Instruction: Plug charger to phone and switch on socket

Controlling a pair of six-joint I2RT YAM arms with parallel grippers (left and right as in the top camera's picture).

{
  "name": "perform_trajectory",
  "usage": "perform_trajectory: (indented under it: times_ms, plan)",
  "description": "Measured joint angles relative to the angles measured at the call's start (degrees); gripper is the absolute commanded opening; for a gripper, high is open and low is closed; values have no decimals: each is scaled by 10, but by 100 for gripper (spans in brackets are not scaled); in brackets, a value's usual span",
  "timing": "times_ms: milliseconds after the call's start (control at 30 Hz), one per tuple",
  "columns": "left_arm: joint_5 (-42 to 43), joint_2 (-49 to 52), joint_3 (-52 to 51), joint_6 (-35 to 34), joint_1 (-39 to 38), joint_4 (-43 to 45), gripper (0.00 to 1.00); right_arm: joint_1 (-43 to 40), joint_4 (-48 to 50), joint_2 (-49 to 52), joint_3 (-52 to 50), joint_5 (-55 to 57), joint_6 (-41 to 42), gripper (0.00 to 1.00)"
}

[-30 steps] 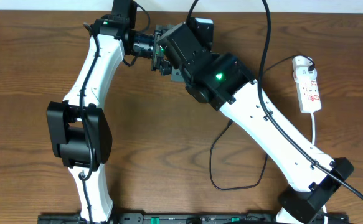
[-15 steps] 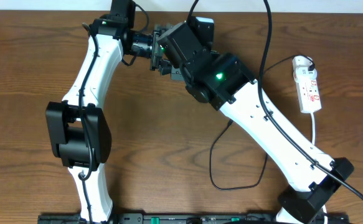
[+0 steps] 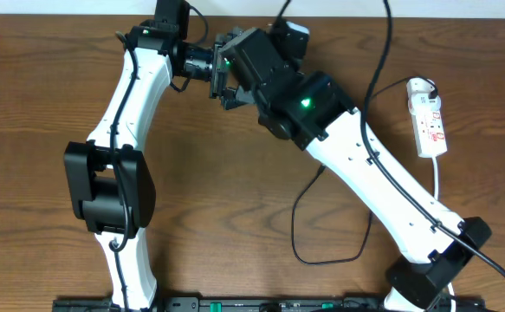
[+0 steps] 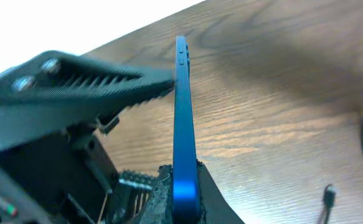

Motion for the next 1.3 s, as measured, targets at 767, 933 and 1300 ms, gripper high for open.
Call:
perform_trajectory:
  times_ms: [767, 933, 1300]
  plan:
    - [0, 0, 0, -26, 0, 0, 84, -17, -79, -38, -2, 15, 470, 2]
    - [0, 0, 0, -43, 0, 0, 83, -17, -79, -38, -2, 7, 529, 2]
    - [5, 0, 0, -47, 0, 0, 71, -17, -62, -38, -2, -47, 617, 2]
